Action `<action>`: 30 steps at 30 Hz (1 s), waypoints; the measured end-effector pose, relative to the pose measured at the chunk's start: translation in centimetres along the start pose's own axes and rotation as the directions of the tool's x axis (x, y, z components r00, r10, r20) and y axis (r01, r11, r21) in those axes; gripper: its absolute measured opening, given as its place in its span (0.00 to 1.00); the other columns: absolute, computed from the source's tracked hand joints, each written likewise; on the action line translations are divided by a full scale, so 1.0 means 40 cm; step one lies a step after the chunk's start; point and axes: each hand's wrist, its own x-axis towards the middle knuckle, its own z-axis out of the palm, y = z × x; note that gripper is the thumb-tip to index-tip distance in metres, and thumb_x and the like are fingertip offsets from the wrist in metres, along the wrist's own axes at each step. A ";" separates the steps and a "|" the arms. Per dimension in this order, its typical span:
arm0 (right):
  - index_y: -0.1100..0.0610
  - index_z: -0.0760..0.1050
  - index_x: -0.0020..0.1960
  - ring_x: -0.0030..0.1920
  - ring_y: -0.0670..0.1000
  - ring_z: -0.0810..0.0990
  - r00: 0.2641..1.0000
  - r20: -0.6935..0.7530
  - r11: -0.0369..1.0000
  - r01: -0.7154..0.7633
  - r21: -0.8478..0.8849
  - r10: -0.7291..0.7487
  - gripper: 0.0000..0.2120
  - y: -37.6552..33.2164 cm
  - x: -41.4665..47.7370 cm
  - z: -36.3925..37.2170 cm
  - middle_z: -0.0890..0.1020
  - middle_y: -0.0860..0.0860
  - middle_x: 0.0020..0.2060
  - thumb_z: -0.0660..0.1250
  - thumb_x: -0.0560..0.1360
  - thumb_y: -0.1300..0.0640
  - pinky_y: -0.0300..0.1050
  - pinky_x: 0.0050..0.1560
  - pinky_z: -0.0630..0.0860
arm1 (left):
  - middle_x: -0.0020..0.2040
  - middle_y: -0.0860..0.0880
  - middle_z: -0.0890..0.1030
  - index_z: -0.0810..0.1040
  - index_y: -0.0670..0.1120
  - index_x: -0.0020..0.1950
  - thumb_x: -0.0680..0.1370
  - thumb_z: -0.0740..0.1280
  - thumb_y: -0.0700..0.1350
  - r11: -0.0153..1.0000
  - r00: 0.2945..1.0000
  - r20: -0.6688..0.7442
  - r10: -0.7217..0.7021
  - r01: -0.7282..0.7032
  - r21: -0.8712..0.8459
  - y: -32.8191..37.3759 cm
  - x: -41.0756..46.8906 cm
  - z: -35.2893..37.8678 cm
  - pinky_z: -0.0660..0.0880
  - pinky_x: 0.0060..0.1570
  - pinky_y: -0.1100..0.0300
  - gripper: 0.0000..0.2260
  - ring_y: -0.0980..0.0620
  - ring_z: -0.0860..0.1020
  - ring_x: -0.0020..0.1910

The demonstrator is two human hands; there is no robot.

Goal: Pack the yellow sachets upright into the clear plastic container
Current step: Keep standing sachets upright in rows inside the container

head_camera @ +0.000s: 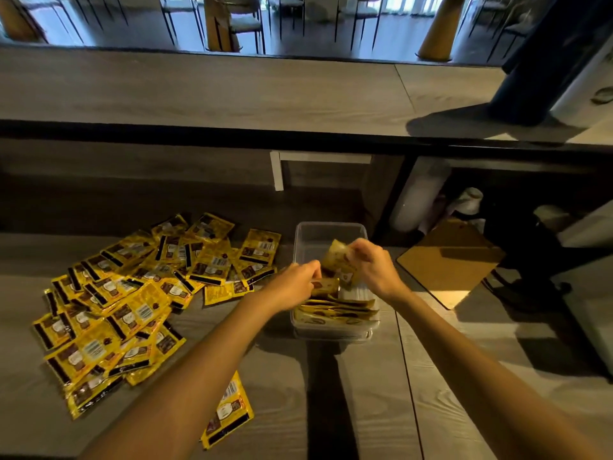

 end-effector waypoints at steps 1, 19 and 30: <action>0.53 0.71 0.43 0.46 0.51 0.76 0.997 0.076 0.995 0.025 -0.101 -0.017 0.07 0.003 -0.009 0.001 0.76 0.50 0.41 0.59 0.79 0.59 0.41 0.43 0.73 | 0.49 0.47 0.71 0.71 0.46 0.56 0.79 0.57 0.39 1.000 1.000 0.020 0.001 -0.002 0.015 -0.003 0.000 0.007 0.69 0.45 0.55 0.08 0.48 0.72 0.48; 0.58 0.71 0.67 0.62 0.55 0.76 0.877 0.465 0.912 0.085 -0.402 0.122 0.16 0.016 -0.073 -0.017 0.77 0.57 0.62 0.53 0.81 0.60 0.44 0.63 0.70 | 0.61 0.46 0.76 0.70 0.50 0.65 0.78 0.57 0.50 0.988 0.964 0.267 -0.011 -0.030 0.148 -0.025 -0.001 0.029 0.43 0.73 0.42 0.16 0.46 0.70 0.65; 0.55 0.73 0.63 0.56 0.53 0.77 0.910 0.386 0.911 0.022 -0.412 0.152 0.20 -0.010 -0.087 -0.004 0.79 0.55 0.58 0.52 0.77 0.50 0.48 0.59 0.75 | 0.69 0.46 0.70 0.71 0.47 0.67 0.78 0.58 0.37 0.997 0.994 -0.111 0.006 -0.015 -0.082 -0.013 -0.049 -0.004 0.68 0.57 0.59 0.18 0.50 0.70 0.65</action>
